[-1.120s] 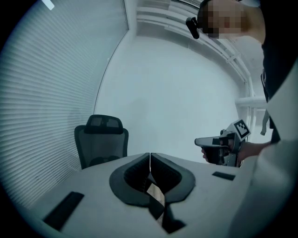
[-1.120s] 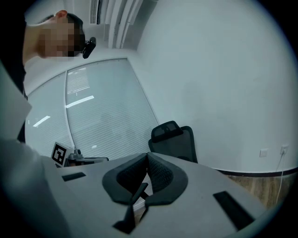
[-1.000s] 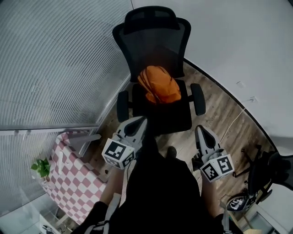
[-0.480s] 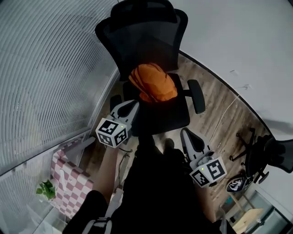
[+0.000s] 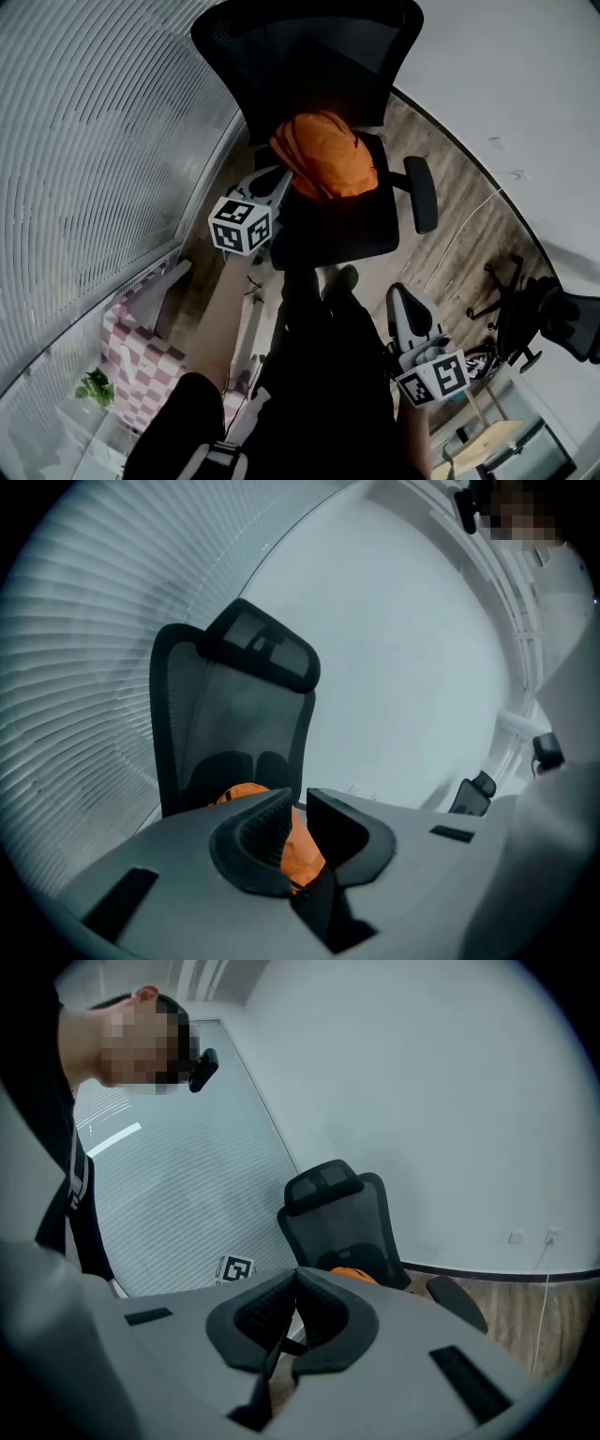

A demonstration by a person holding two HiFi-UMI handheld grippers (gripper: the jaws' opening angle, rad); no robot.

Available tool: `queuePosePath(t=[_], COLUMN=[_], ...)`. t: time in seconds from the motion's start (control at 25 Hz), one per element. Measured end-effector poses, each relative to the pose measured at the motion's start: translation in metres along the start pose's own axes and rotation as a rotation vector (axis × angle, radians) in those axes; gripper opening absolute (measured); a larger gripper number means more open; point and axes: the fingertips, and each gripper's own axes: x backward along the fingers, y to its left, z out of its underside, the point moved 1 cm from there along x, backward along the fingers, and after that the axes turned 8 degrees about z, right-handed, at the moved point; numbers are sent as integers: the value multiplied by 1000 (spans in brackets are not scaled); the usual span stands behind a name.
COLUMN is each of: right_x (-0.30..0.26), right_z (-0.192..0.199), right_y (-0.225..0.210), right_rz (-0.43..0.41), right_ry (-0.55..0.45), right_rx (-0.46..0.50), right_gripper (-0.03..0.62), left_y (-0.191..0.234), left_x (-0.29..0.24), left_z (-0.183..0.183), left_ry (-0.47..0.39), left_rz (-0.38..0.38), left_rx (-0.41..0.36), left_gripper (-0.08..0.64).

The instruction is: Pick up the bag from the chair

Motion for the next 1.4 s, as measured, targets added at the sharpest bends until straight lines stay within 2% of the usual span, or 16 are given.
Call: queuePosePath(t=[0.12, 0.2, 0.68, 0.96, 1.24, 1.4], right_x=[-11, -17, -47, -53, -59, -60], right_z=[7, 13, 48, 55, 59, 57], right_y=[-4, -7, -16, -22, -20, -21], right_rz=[17, 30, 60, 96, 109, 113], right_ry=[30, 51, 163, 171, 169, 165], right_rx=[-7, -17, -79, -113, -132, -139], right_gripper=[18, 19, 18, 18, 18, 18], left_y=[28, 44, 132, 170, 184, 181], left_x=[-23, -37, -100, -133, -149, -150], left_z=[10, 15, 55, 71, 80, 83], left_ry=[2, 5, 22, 69, 81, 106], left_rz=[-11, -12, -99, -134, -110, -108], left_rx=[44, 68, 241, 284, 336, 330], left_gripper=[43, 109, 186, 275, 278, 246])
